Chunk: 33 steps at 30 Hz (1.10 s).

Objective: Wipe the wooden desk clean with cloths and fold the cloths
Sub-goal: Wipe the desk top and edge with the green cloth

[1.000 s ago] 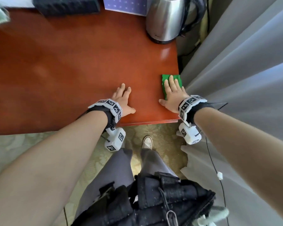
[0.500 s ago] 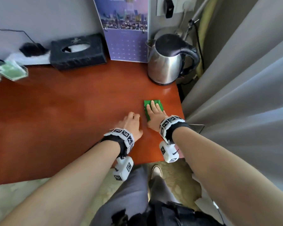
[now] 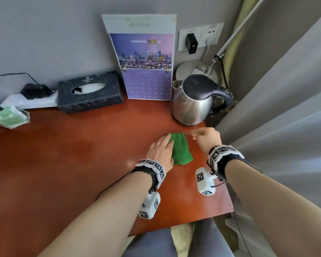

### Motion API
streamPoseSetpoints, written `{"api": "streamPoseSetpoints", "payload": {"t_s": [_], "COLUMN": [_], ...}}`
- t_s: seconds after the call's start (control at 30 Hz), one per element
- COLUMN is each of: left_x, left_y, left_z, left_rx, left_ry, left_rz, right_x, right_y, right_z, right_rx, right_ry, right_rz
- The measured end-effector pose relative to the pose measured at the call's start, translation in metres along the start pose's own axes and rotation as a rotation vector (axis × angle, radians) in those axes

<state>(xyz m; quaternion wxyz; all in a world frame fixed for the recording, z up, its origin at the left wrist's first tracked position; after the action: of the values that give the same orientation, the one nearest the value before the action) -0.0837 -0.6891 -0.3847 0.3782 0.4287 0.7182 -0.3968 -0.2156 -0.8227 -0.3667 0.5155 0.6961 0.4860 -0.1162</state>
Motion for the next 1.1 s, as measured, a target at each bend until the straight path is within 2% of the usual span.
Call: {"api": "streamPoseSetpoints", "payload": {"t_s": [0.1, 0.17, 0.27, 0.4, 0.57, 0.87, 1.1], "left_x": [-0.005, -0.005, 0.007, 0.026, 0.030, 0.030, 0.014], "left_y": [-0.012, -0.022, -0.036, -0.049, -0.053, -0.047, -0.024], "left_z": [0.013, 0.020, 0.023, 0.012, 0.008, 0.012, 0.031], "left_rx": [0.032, -0.007, -0.072, -0.108, -0.126, -0.172, -0.190], "left_ry": [-0.002, 0.036, 0.130, 0.122, 0.124, 0.110, 0.166], "left_rz": [-0.048, -0.079, -0.040, 0.047, -0.012, 0.005, -0.031], "right_x": [-0.040, -0.061, -0.074, -0.055, -0.072, -0.069, -0.100], "right_y": [-0.007, -0.007, -0.008, -0.050, 0.006, 0.004, -0.019], "right_z": [0.013, 0.026, 0.055, 0.121, 0.067, 0.063, 0.059], "right_rx": [0.208, 0.288, 0.276, 0.239, 0.224, 0.161, 0.120], "right_ry": [-0.158, -0.240, -0.249, -0.221, -0.273, -0.390, -0.446], "right_rz": [0.105, 0.215, 0.393, 0.429, 0.430, 0.395, 0.322]}}
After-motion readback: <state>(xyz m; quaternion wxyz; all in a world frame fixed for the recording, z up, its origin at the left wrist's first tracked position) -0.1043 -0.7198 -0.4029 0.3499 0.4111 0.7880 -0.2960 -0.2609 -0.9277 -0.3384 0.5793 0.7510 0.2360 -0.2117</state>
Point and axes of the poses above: each hand's wrist, its own z-axis towards the middle knuckle, its own x-axis out of the palm, y = z × x, the point moved 1 cm from there along z, towards the middle knuckle, and after that the axes turned 2 degrees about -x, right-handed, at the moved point
